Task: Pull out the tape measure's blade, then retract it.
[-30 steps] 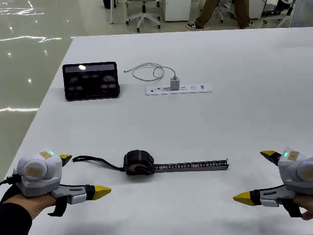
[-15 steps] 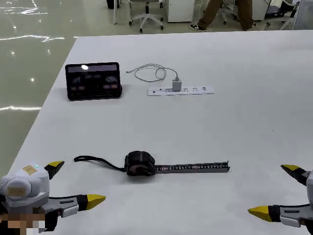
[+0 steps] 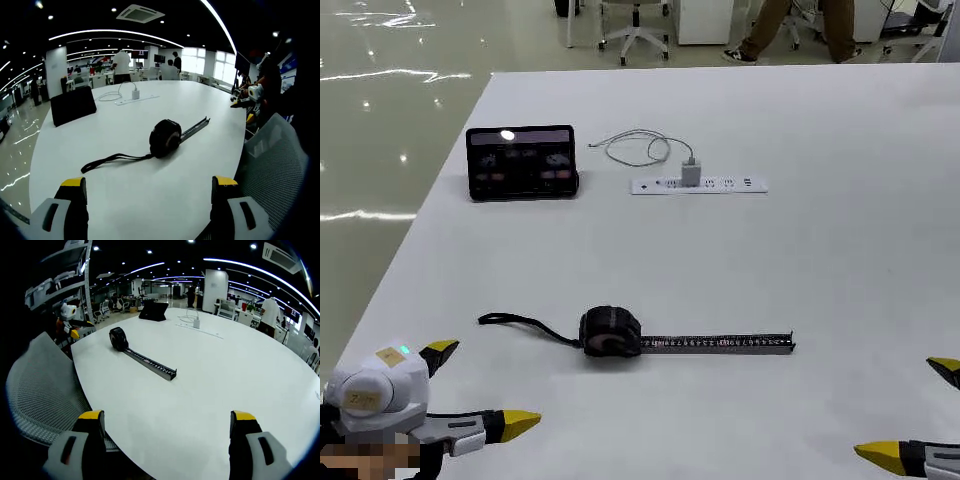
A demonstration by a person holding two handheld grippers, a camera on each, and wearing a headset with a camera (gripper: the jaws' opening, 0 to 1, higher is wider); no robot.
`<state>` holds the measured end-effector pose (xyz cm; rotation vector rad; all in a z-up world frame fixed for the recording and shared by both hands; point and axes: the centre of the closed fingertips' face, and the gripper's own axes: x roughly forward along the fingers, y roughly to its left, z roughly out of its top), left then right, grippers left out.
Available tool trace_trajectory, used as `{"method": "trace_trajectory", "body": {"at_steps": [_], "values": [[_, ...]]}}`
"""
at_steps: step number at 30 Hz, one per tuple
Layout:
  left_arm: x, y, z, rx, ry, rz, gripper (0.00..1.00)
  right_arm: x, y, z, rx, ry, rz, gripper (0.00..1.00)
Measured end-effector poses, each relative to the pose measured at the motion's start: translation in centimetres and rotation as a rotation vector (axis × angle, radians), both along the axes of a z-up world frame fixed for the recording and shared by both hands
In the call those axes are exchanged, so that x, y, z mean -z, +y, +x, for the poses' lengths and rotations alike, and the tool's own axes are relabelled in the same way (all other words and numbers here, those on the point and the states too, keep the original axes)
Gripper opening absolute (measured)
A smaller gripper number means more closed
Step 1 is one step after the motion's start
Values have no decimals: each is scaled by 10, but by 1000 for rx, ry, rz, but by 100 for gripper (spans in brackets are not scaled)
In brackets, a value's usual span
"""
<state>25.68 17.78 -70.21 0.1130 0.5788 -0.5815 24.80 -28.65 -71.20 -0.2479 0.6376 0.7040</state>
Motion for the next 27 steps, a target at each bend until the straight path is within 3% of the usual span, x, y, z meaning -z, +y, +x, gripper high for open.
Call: {"method": "trace_trajectory", "body": {"at_steps": [6,14,20,27], "values": [[-4,4,1,-8,-10,11,100,-3,-3,0,-10,-8,-4,100],[-1,11,-1,-46,8,2,100,-4,-2,-4,-28,-1,-5,100],[1,2,-2,-36,22,12,100,-4,-4,-8,-44,4,-17,100],[0,-5,7,-33,23,7,100,-4,-8,-12,-40,1,-14,100]]}}
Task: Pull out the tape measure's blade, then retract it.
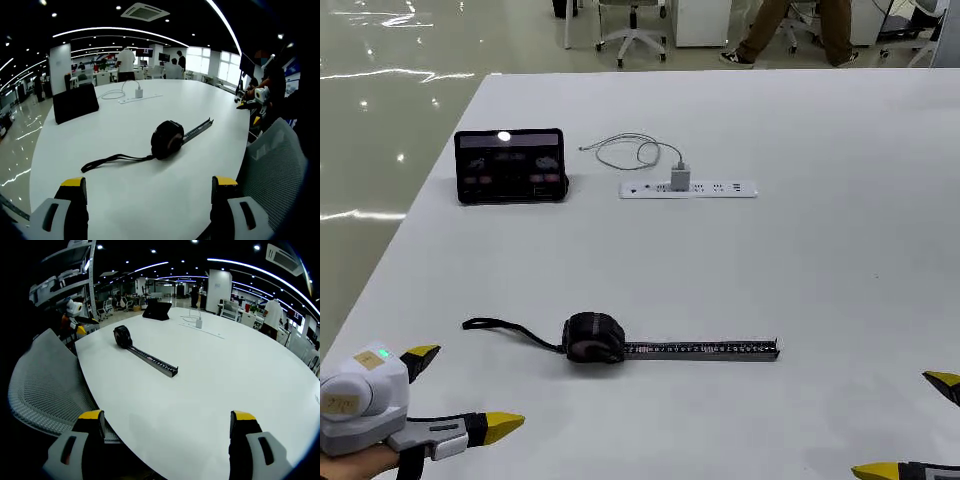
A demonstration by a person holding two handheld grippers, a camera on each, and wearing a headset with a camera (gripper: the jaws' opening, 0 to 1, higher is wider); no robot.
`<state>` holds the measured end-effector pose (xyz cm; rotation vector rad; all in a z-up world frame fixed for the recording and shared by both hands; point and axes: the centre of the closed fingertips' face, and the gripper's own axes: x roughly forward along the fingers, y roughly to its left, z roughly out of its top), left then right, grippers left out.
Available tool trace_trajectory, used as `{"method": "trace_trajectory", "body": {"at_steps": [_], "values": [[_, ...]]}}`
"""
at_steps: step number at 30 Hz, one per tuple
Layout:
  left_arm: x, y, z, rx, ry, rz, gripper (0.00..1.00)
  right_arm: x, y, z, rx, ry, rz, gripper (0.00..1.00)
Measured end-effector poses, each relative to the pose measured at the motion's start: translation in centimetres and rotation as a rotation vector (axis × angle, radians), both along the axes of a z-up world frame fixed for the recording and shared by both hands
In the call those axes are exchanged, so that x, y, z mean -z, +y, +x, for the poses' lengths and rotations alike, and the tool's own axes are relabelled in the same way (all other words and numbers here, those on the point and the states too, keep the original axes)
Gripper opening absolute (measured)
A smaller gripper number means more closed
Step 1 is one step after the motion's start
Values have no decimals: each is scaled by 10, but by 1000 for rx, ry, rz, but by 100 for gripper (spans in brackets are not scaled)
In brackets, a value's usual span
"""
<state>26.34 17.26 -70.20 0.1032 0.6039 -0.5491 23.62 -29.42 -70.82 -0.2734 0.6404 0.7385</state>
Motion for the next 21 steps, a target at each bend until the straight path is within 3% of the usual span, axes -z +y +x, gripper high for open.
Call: {"method": "trace_trajectory", "body": {"at_steps": [5,12,19,21], "values": [[0,-7,5,34,-1,21,100,-2,-2,-3,2,-4,-2,100],[-1,-8,9,22,3,7,100,-1,-4,-5,6,7,-6,100],[-3,-17,16,-1,-5,43,100,-7,-6,6,10,-8,-6,100],[-9,-25,18,2,-15,21,100,-11,-6,8,9,-15,-7,100]]}}
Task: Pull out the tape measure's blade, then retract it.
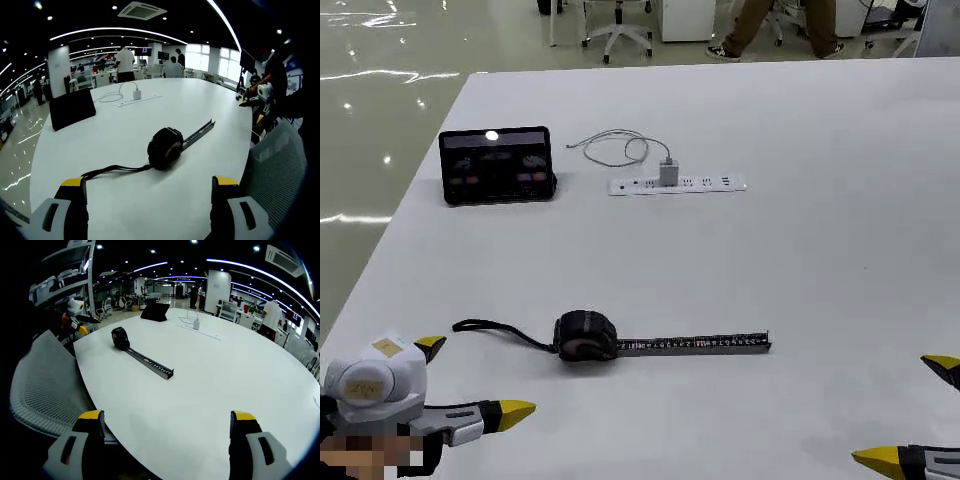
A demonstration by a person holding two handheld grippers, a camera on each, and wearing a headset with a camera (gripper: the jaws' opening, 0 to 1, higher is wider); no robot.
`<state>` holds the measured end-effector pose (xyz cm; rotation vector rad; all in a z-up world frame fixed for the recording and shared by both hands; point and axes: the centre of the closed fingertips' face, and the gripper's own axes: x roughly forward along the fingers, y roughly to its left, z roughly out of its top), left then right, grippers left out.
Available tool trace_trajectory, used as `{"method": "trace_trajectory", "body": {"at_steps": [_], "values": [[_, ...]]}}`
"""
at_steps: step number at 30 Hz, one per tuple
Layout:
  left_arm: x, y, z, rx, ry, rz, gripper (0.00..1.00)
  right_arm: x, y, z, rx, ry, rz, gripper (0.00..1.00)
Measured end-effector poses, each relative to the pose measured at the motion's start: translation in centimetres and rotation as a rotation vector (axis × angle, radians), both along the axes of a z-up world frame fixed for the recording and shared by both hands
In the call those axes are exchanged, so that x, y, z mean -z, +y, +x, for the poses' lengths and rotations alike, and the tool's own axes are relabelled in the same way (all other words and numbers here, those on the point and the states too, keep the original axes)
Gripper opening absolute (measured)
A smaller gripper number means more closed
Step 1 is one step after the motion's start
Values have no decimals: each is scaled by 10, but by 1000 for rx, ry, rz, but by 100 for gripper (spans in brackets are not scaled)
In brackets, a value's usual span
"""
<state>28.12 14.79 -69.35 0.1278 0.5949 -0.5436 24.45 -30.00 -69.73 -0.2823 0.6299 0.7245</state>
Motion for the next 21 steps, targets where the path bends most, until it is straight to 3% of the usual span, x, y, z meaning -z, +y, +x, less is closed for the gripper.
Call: {"method": "trace_trajectory", "body": {"at_steps": [9,13,19,21], "values": [[-10,-29,9,-2,-17,-29,100,-11,8,9,-22,-28,-7,100],[-2,-31,16,-46,-29,-11,100,-9,13,7,-52,-33,-26,100],[8,-46,23,-52,-10,-30,100,-9,18,6,-68,-36,-33,100],[11,-50,25,-61,-13,-17,100,-10,17,7,-68,-38,-32,100]]}}
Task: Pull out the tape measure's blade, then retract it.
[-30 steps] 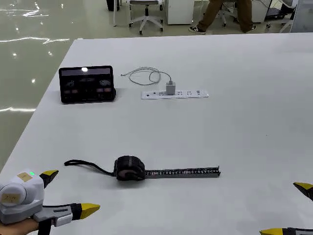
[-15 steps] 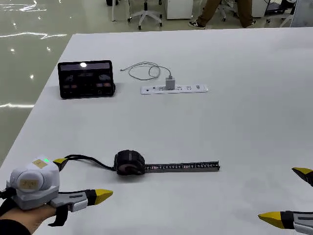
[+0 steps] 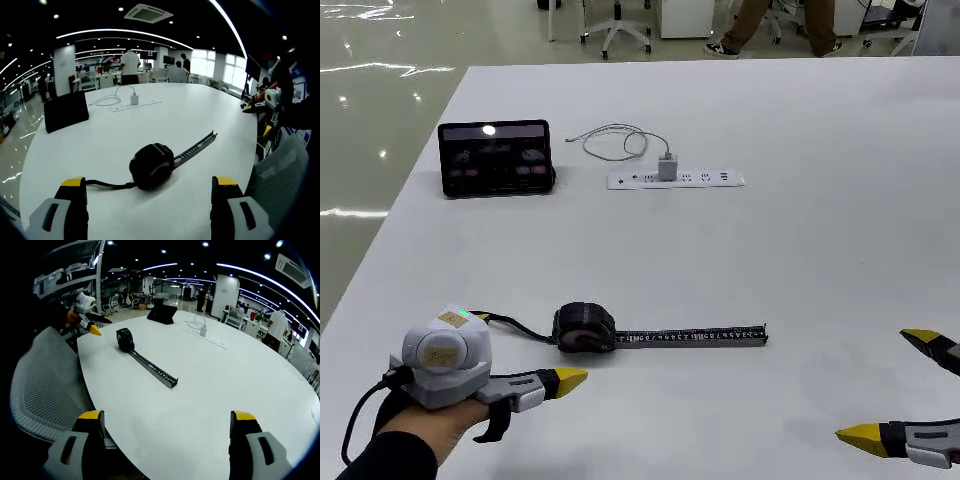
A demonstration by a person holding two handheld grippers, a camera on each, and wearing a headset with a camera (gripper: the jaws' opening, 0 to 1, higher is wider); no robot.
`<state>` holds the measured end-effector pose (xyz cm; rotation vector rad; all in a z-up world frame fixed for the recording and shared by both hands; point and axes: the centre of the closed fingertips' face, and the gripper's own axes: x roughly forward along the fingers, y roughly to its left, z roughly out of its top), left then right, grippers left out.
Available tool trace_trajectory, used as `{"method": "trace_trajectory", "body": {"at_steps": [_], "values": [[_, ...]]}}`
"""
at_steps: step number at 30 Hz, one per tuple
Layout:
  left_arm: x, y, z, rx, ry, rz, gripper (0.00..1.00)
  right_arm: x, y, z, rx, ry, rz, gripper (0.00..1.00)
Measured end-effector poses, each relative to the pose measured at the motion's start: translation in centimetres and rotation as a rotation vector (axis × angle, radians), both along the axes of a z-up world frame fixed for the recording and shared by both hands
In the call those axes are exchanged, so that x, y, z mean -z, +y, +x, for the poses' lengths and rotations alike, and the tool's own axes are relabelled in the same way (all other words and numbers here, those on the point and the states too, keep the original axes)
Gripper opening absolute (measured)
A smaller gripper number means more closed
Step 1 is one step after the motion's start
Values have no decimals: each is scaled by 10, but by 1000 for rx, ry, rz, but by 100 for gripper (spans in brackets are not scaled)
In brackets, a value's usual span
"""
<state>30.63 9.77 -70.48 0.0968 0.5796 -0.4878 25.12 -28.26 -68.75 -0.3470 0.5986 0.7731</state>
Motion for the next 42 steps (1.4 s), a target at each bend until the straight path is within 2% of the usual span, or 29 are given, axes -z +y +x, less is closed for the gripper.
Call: {"method": "trace_trajectory", "body": {"at_steps": [2,9,11,13,14,17,19,22,31,35,42], "values": [[8,3,3,-44,11,26,100,0,0,0,2,0,6,100],[14,-2,8,-142,16,-20,100,0,-1,-1,-2,2,-8,100],[16,-9,8,-144,16,-35,100,0,-1,0,-2,3,-8,100],[20,-14,8,-135,13,-8,100,0,1,0,-3,2,-10,100],[21,-17,9,-136,13,-8,100,0,2,0,-5,2,-10,100],[20,-26,11,-136,2,-39,100,-1,4,1,-14,2,-10,100],[23,-30,11,-136,6,-44,100,-1,8,2,-21,4,-9,100],[26,-32,15,-146,4,-33,100,0,13,3,-37,7,-12,100],[29,-31,27,-201,-47,-19,100,1,24,18,-108,16,-40,100],[34,-35,31,-216,-42,-32,100,4,26,28,-140,24,-56,100],[38,-42,29,-198,-43,-26,100,5,35,42,-187,25,-71,100]]}}
